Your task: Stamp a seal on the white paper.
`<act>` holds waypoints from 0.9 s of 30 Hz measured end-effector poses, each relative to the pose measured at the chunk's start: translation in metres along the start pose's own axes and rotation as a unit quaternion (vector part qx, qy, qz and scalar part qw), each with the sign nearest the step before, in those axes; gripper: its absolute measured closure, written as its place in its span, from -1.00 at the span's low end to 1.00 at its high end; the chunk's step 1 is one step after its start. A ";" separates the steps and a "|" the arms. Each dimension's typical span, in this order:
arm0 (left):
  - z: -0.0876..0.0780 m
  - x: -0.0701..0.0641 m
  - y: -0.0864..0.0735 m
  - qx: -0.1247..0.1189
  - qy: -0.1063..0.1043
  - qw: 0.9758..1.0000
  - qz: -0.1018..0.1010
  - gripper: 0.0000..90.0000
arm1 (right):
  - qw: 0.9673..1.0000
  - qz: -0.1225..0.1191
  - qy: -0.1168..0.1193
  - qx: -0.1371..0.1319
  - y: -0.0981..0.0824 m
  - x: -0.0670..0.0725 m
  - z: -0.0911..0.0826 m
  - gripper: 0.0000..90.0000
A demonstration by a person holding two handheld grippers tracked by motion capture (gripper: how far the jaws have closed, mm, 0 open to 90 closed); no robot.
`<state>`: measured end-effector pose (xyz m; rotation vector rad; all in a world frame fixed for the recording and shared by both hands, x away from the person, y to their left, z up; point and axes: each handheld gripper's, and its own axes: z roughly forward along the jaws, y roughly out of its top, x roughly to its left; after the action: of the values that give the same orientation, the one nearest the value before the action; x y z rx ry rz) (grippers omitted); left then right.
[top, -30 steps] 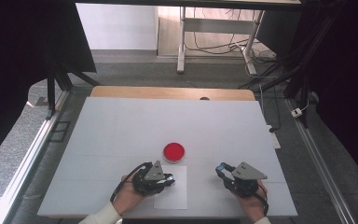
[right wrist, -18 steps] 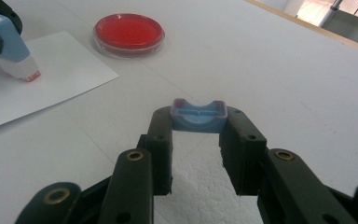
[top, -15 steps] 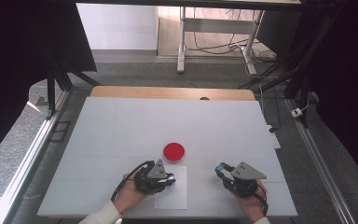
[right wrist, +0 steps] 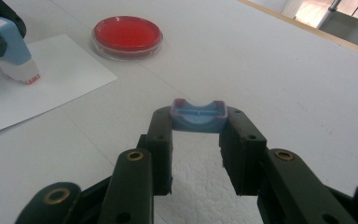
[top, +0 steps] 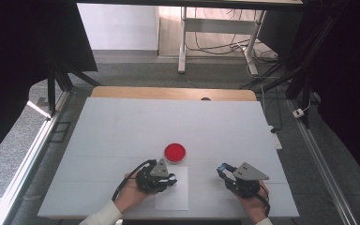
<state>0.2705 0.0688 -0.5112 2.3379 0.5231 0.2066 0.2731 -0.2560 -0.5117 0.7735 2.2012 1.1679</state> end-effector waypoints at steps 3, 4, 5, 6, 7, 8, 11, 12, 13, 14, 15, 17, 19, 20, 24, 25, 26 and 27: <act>0.000 -0.001 -0.001 -0.002 0.004 1.000 0.003 0.70 | 1.000 -0.001 0.000 0.000 0.000 0.000 0.000 0.44; 0.000 -0.001 -0.001 -0.004 0.004 1.000 0.004 0.70 | 1.000 -0.001 0.000 0.000 0.000 0.000 0.000 0.44; 0.000 -0.002 -0.002 -0.006 0.005 1.000 0.004 0.70 | 1.000 0.000 0.001 -0.002 0.000 0.000 0.000 0.44; 0.000 -0.001 -0.002 -0.007 0.004 1.000 0.004 0.70 | 1.000 0.001 0.000 -0.002 0.000 0.000 0.000 0.44; 0.000 -0.001 -0.003 -0.009 0.004 1.000 0.003 0.70 | 1.000 0.000 -0.003 0.001 0.000 0.000 -0.001 0.44; -0.001 -0.001 -0.003 -0.010 0.003 1.000 0.002 0.70 | 1.000 0.002 0.000 0.000 0.000 0.000 -0.001 0.44; 0.000 -0.002 -0.004 -0.013 0.005 1.000 0.001 0.70 | 1.000 0.001 0.000 0.000 0.000 0.000 0.000 0.44; 0.000 -0.002 -0.004 -0.016 0.009 1.000 0.002 0.70 | 1.000 0.001 0.000 0.000 0.000 0.000 0.000 0.44; -0.001 -0.002 -0.003 -0.016 0.008 1.000 0.001 0.70 | 1.000 0.001 0.000 0.000 0.000 0.000 0.000 0.44; -0.002 -0.002 -0.003 -0.024 0.007 1.000 -0.004 0.70 | 1.000 0.001 0.000 0.000 0.000 0.000 0.000 0.44; -0.004 0.000 -0.003 -0.032 0.002 0.999 -0.011 0.70 | 1.000 0.002 0.000 0.000 0.000 -0.001 -0.001 0.44; -0.007 0.002 -0.002 -0.050 0.006 0.999 -0.022 0.70 | 1.000 0.002 0.000 -0.001 0.000 -0.001 -0.001 0.44; -0.012 0.003 -0.001 -0.069 0.004 0.997 -0.032 0.70 | 1.000 0.002 -0.001 -0.001 0.000 -0.001 -0.001 0.44; -0.016 0.004 0.000 -0.075 0.008 0.997 -0.033 0.70 | 1.000 0.002 -0.001 -0.001 0.000 -0.001 -0.001 0.44; -0.025 0.006 0.002 -0.096 0.005 0.994 -0.045 0.69 | 1.000 0.002 0.002 -0.003 0.000 -0.001 0.000 0.44; -0.027 0.007 0.002 -0.100 0.004 0.994 -0.048 0.69 | 1.000 0.003 0.002 -0.004 0.000 -0.001 0.000 0.44; -0.029 0.007 0.002 -0.103 0.002 0.993 -0.052 0.69 | 1.000 0.001 0.001 -0.001 0.000 -0.001 -0.001 0.44; -0.030 0.008 0.002 -0.106 -0.001 0.993 -0.057 0.69 | 1.000 0.001 0.001 -0.001 0.000 -0.001 -0.001 0.44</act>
<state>0.2696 0.0896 -0.4875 2.0955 0.6010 0.1975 0.2730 -0.2568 -0.5113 0.7744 2.2006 1.1727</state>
